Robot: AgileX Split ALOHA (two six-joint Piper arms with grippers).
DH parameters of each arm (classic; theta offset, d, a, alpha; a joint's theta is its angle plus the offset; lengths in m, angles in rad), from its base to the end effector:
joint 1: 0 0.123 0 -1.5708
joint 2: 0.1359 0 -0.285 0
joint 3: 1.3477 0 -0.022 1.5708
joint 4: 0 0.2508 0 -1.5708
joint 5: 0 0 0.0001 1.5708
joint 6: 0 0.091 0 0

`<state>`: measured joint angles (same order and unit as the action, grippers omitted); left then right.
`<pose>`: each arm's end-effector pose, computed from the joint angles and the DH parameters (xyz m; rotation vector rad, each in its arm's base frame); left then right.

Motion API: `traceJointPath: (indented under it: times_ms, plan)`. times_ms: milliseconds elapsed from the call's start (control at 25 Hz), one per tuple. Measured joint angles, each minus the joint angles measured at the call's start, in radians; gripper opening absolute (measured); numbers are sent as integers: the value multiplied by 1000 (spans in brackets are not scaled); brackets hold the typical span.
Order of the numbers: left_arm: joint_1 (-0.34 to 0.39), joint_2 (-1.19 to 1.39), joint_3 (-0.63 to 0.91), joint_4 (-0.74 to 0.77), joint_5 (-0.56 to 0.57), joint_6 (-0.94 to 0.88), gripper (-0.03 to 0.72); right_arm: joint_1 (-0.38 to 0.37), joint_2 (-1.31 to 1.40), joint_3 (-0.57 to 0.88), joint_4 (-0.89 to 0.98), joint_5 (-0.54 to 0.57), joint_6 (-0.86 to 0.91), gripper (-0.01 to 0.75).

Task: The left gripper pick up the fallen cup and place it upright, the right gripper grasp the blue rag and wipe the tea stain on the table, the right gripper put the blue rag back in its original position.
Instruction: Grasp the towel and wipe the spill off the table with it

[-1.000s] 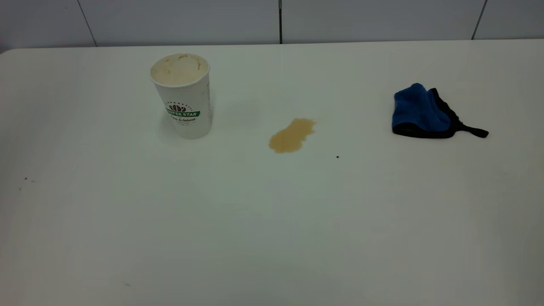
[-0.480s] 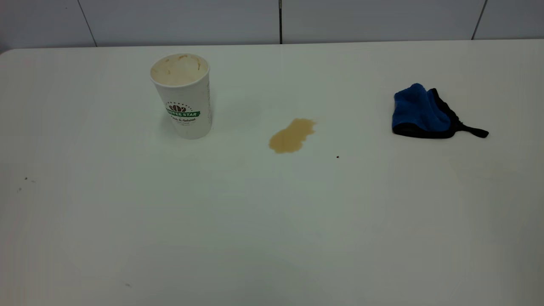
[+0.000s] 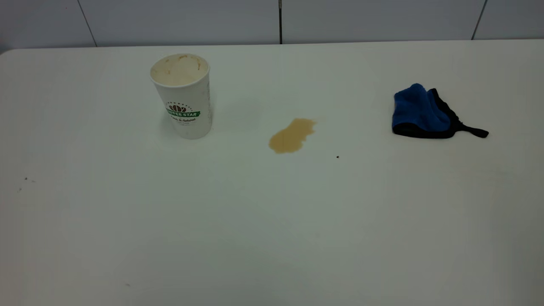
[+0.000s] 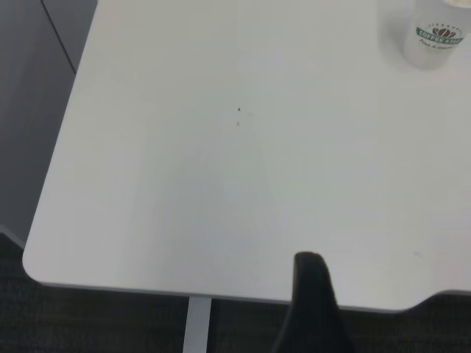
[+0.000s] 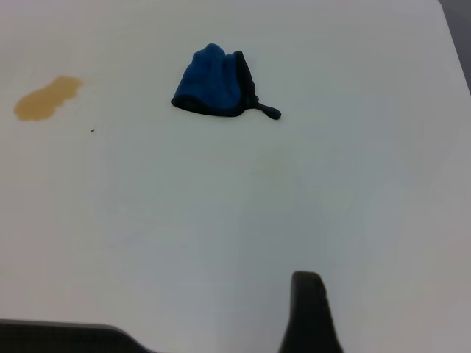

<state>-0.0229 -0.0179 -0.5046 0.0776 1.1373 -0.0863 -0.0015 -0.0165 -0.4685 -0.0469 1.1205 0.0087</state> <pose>-0.0114 0.0067 0.2725 -0.0747 2.0946 0.0276 -0.0065 -0.0038 0.2638 0.0143 2.1185 -0.0526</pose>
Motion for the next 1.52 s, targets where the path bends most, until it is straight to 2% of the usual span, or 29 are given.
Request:
traceJointPath:
  times_ms: [1360,1520]
  plan:
    - [0,-1,18,1,-3,6,581,0,0,-2,0,-4,2,580]
    - [0,-1,18,1,-3,6,581,0,115,-56,-3,-41,19,612]
